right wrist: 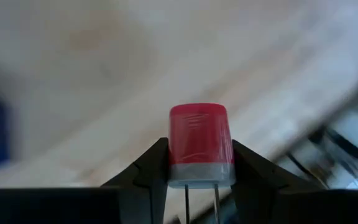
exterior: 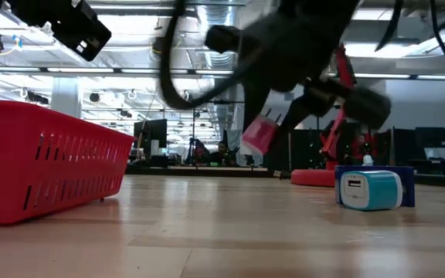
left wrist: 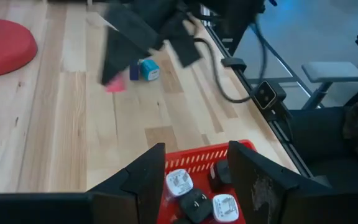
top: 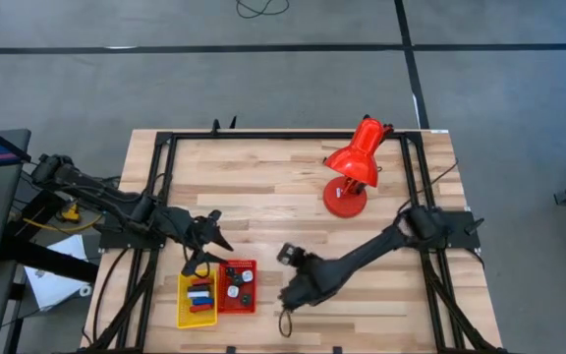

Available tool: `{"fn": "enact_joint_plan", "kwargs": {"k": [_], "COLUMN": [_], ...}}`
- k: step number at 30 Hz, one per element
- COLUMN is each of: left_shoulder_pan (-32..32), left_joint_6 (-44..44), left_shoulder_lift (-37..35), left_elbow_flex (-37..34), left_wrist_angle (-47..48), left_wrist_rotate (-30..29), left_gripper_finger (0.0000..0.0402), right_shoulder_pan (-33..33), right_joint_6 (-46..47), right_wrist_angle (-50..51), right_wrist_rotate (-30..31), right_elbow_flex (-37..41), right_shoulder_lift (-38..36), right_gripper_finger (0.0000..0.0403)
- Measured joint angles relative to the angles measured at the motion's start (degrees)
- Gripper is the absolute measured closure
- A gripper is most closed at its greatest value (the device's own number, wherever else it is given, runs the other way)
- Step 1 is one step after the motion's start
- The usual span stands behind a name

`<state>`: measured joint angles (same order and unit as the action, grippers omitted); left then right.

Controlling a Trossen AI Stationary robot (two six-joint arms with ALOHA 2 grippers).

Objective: Pick & Place Office items
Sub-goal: Put the pink charger adapter into the red bin

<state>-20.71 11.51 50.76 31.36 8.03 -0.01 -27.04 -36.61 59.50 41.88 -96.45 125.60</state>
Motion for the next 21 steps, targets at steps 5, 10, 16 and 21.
{"fn": "enact_joint_plan", "kwargs": {"k": [5,10,16,21], "left_shoulder_pan": [-0.1,-0.1,-0.3,-0.3], "left_joint_6": [0.0,-0.3,-0.5,-0.5], "left_shoulder_lift": [-0.4,-0.1,0.0,0.0], "left_elbow_flex": [-0.5,-0.4,-0.4,-0.4], "left_wrist_angle": [-0.1,-0.5,-0.2,-0.5], "left_wrist_rotate": [0.0,0.0,0.0,0.0], "left_gripper_finger": [0.0233,0.0233,0.0233,0.0233], "right_shoulder_pan": [-0.1,-0.4,-0.4,-0.5], "right_joint_6": [-6.8,-15.3,-16.4,-16.4], "right_wrist_angle": [9.6,12.8,16.4,17.8], "right_wrist_rotate": [-6.9,-6.2,-5.3,-5.6], "right_elbow_flex": [-13.4,-18.5,-18.8,-18.7], "right_shoulder_lift": [7.5,12.4,16.9,16.7], "right_gripper_finger": [0.0277,0.0260,0.0270,0.0273]}}
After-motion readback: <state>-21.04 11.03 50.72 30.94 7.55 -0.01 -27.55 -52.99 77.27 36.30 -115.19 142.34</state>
